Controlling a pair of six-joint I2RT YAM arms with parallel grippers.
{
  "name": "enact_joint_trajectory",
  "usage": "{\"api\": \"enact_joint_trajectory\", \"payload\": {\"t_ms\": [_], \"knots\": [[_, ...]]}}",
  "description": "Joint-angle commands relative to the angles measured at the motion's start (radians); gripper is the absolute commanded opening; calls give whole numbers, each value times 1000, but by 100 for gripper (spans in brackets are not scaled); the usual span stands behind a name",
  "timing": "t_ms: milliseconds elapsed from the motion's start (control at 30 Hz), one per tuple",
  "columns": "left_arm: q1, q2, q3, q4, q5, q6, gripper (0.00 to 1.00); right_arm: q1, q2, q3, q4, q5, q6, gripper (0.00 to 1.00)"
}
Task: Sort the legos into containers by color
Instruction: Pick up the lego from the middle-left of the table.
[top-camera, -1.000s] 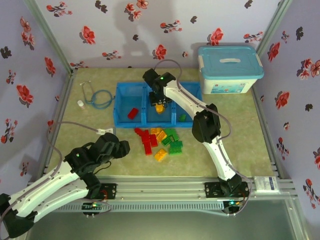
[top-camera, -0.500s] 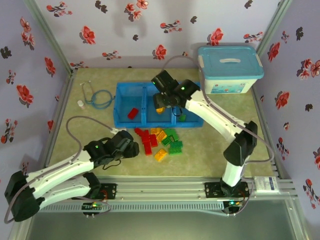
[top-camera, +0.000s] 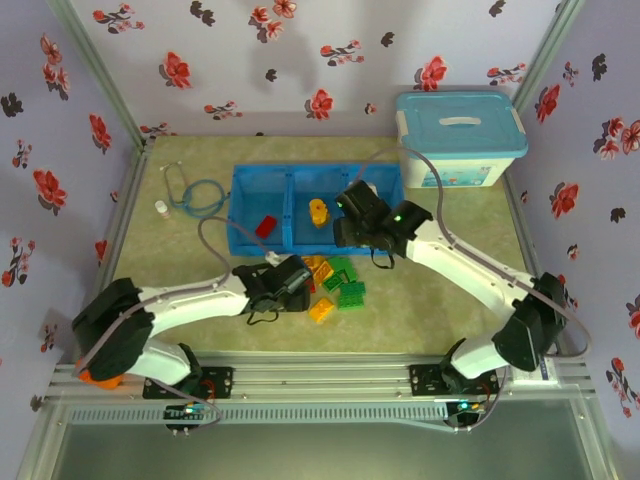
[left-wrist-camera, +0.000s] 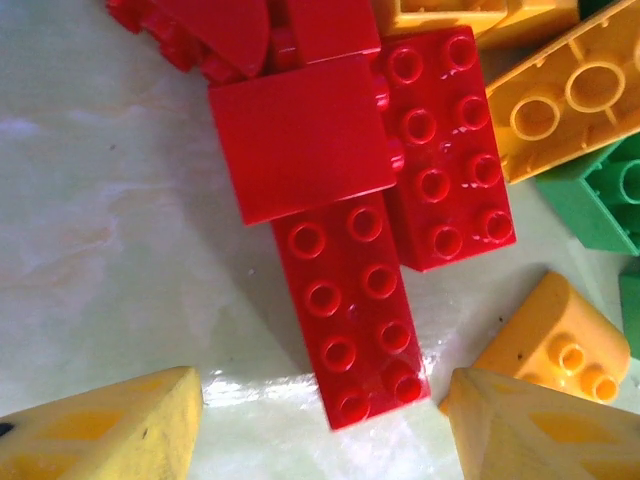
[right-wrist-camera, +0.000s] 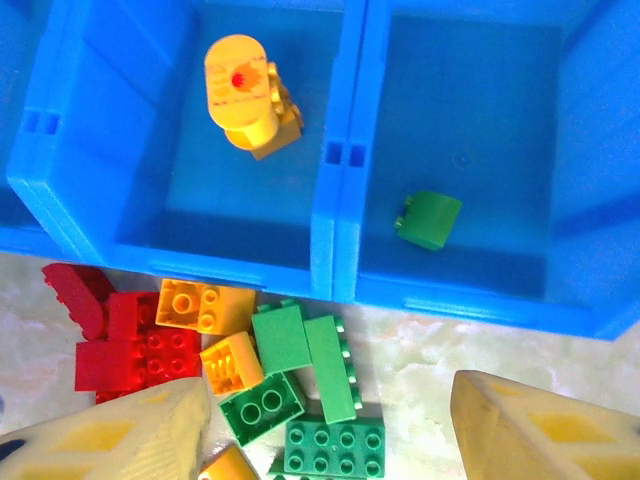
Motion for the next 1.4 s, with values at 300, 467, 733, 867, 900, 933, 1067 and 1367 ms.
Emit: {"api": "enact_joint_trajectory", "payload": {"t_ms": [300,467,733,867,900,933,1067,1367], "knots": [[4,210,111,-3,-15,-23,56,-17,-141,-169,82,19,70,65],[3,217,93,-26,-39,-50,45,-19,-165,-195,92,14,77,65],[-17,95,93,-145,-115,-51,25,-19,-177,-215,103,1,94,65],[-20,-26,106,-217,-127,-32,25,-19,-204,-242,108,-5,111,65],[-21,-55,114,-237,-136,-22,25,-18,-215,-257,112,-8,117,65],[-18,-87,126,-261,-149,-7,25,-17,-222,-272,118,-10,125,65],[67,-167,196,-322,-139,93,26,-14,-250,-349,153,-42,155,65],[406,-69,400,-300,-15,332,27,44,-295,-443,182,-39,230,64]]}}
